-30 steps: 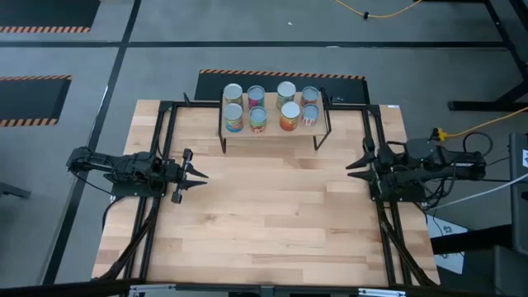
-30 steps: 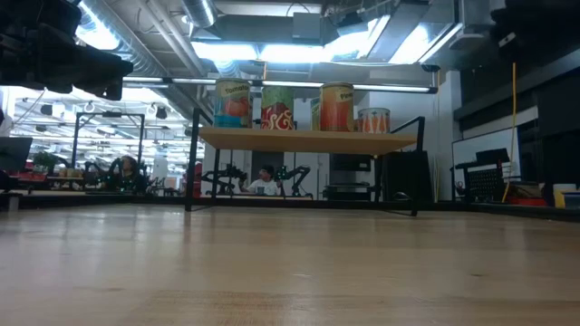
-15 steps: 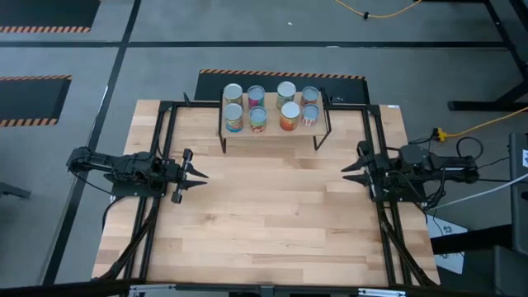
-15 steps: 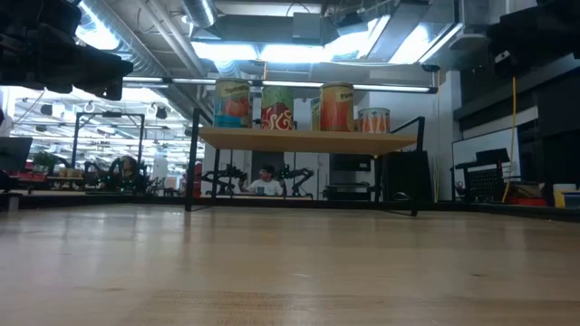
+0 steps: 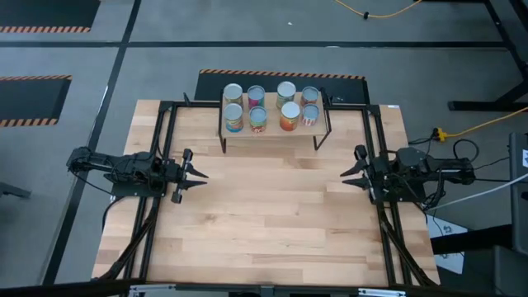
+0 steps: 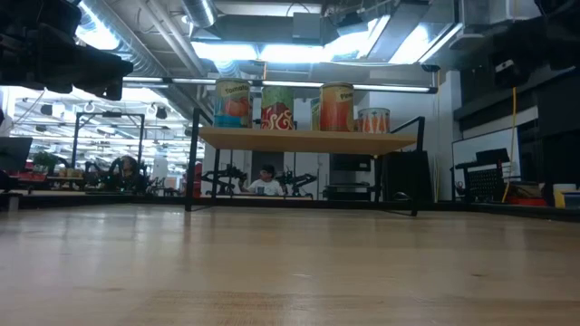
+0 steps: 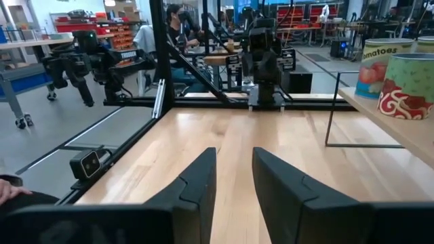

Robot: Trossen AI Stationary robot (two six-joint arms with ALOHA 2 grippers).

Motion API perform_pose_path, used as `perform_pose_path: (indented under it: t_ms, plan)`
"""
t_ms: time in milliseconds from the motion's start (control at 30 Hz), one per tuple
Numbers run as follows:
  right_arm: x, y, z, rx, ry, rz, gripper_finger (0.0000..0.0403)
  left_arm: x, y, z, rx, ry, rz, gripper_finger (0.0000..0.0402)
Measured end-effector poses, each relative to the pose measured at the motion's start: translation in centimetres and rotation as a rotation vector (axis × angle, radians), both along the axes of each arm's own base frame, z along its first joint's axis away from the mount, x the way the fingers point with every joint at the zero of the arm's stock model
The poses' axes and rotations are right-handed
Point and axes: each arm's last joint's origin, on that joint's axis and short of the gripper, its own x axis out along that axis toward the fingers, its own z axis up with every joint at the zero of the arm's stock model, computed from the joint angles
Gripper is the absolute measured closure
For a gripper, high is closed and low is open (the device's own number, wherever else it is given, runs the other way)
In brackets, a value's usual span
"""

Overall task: Pick and place cans onto a shelf
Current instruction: Return to Home Position

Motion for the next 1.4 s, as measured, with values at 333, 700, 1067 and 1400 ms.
perform_pose_path:
  t_ms: [333, 700, 1067, 1400]
  plan:
    - [1.0, 0.1, -1.8, -0.007, -0.05, -0.004, 0.0302, 0.0, 0.0, 0.0, 0.0, 0.0, 0.0, 0.0324]
    - [1.7, 0.0, -4.0, -0.033, -0.057, -0.078, 0.0302, 0.0, 0.0, 0.0, 0.0, 0.0, 0.0, 0.0324]
    - [1.8, 0.0, -4.2, -0.077, -0.078, -0.081, 0.0302, 0.0, 0.0, 0.0, -0.001, 0.0, 0.0, 0.0324]
    - [1.8, 0.0, -4.2, -0.098, -0.08, -0.08, 0.0302, 0.0, 0.0, 0.0, 0.0, 0.0, 0.0, 0.0324]
